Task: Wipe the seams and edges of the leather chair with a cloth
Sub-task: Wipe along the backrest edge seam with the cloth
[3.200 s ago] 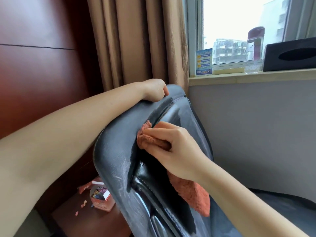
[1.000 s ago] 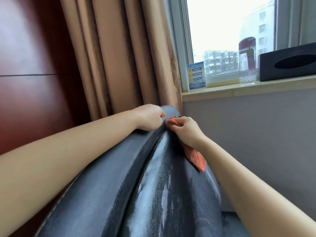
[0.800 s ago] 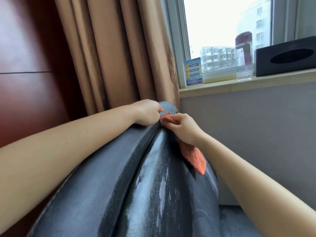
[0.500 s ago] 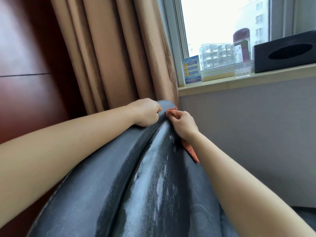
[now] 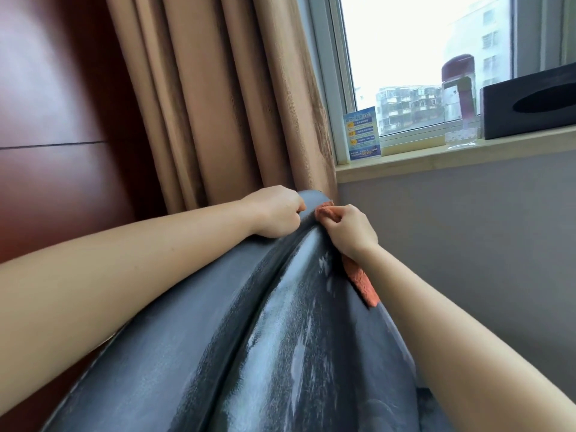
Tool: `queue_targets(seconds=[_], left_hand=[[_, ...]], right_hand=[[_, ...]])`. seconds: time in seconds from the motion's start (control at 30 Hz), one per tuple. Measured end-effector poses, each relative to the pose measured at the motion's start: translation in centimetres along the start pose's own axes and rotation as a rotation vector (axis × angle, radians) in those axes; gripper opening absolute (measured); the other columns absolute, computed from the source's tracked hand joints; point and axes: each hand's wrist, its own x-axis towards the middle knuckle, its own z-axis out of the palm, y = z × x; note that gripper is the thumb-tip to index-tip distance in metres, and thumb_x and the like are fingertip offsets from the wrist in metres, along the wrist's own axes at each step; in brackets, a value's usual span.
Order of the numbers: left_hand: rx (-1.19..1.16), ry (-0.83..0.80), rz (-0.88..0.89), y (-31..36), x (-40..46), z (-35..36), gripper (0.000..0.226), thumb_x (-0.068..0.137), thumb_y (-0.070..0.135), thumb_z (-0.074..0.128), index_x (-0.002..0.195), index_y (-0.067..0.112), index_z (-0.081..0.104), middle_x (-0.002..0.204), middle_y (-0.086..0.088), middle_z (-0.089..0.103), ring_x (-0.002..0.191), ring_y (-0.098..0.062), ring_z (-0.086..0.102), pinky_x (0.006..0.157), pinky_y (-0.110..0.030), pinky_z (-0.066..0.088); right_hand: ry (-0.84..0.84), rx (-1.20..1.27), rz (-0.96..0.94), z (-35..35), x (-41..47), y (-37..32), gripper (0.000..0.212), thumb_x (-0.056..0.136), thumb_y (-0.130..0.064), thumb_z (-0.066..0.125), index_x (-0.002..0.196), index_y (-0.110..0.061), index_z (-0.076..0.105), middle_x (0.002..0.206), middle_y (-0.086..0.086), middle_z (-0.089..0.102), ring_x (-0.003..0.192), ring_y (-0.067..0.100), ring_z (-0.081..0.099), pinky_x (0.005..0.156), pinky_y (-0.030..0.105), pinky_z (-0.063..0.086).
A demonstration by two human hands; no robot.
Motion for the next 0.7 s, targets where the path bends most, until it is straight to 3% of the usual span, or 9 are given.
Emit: queue_targets(seconds=[0.13,0.33,0.47,0.7], left_hand=[[0.007,0.001,0.014,-0.3,0.5,0.2,0.045,0.087,0.004,0.034,0.126,0.01,0.056,0.139,-0.005,0.05,0.128,-0.023,0.043,0.106,-0.038,0.037],[-0.052,-0.006,0.004,0.1,1.0,0.0,0.05,0.089,0.004,0.035,0.137,0.014,0.047,0.148,-0.001,0.04,0.138,-0.016,0.033,0.114,-0.029,0.026],[0.064,-0.072,0.018,0.3,1.2,0.4,0.045,0.09,0.008,0.033,0.13,0.011,0.052,0.143,-0.005,0.045,0.134,-0.023,0.037,0.109,-0.037,0.033],[0.123,-0.099,0.023,0.2,1.9,0.6,0.042,0.092,0.008,0.031,0.13,0.006,0.049,0.142,-0.008,0.044,0.132,-0.023,0.036,0.109,-0.04,0.032]], right_hand=[[0.001,0.067,0.05,0.3,1.0,0.5,0.029,0.091,-0.047,0.051,0.105,-0.03,0.07,0.109,0.001,0.06,0.105,0.023,0.058,0.089,0.036,0.045],[-0.002,0.201,-0.078,0.3,-2.9,-0.9,0.017,0.087,-0.039,0.058,0.089,-0.031,0.073,0.087,-0.004,0.054,0.094,0.019,0.058,0.087,0.038,0.045],[0.001,0.15,-0.088,0.1,-3.5,-1.2,0.021,0.088,-0.043,0.055,0.077,-0.033,0.069,0.085,-0.006,0.055,0.092,0.02,0.057,0.082,0.038,0.046],[0.017,-0.004,0.064,0.0,0.7,0.0,0.027,0.09,-0.045,0.05,0.084,-0.027,0.069,0.094,0.001,0.065,0.094,0.026,0.062,0.071,0.029,0.041]])
